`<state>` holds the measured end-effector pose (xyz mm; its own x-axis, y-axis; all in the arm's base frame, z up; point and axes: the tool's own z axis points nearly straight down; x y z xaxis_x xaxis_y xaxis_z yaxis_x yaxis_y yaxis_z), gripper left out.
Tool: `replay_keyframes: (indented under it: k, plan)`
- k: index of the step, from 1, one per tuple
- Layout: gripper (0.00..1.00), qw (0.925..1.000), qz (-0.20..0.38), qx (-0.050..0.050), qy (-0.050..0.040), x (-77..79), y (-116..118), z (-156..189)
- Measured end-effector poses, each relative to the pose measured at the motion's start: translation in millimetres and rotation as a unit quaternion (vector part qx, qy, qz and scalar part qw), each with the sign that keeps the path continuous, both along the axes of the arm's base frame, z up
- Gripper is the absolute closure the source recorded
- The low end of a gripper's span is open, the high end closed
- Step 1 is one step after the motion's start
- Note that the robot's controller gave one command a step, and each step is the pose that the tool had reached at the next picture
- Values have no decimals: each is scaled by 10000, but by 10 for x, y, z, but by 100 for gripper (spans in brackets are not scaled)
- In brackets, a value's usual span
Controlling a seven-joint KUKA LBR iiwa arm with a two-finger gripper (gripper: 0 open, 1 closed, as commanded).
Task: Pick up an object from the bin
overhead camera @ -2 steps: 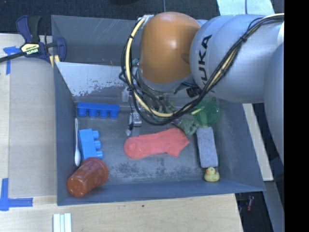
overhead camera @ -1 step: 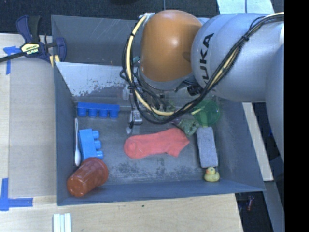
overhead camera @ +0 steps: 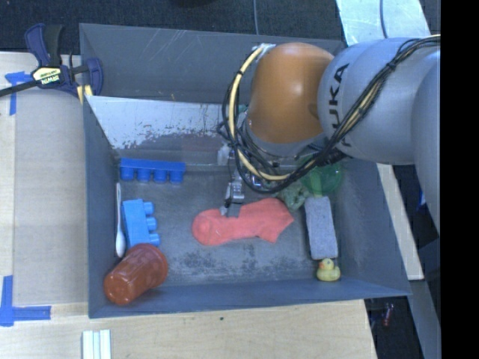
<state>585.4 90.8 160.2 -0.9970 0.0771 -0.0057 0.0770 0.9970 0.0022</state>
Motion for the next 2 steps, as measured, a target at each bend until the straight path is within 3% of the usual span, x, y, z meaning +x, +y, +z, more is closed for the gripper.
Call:
replay_keyframes:
  k: [1, 2]
  plan:
    - [0, 9995, 324, -2, 27, -520, -117, 233]
    - [0, 9994, 327, 6, -58, -581, -299, -118]
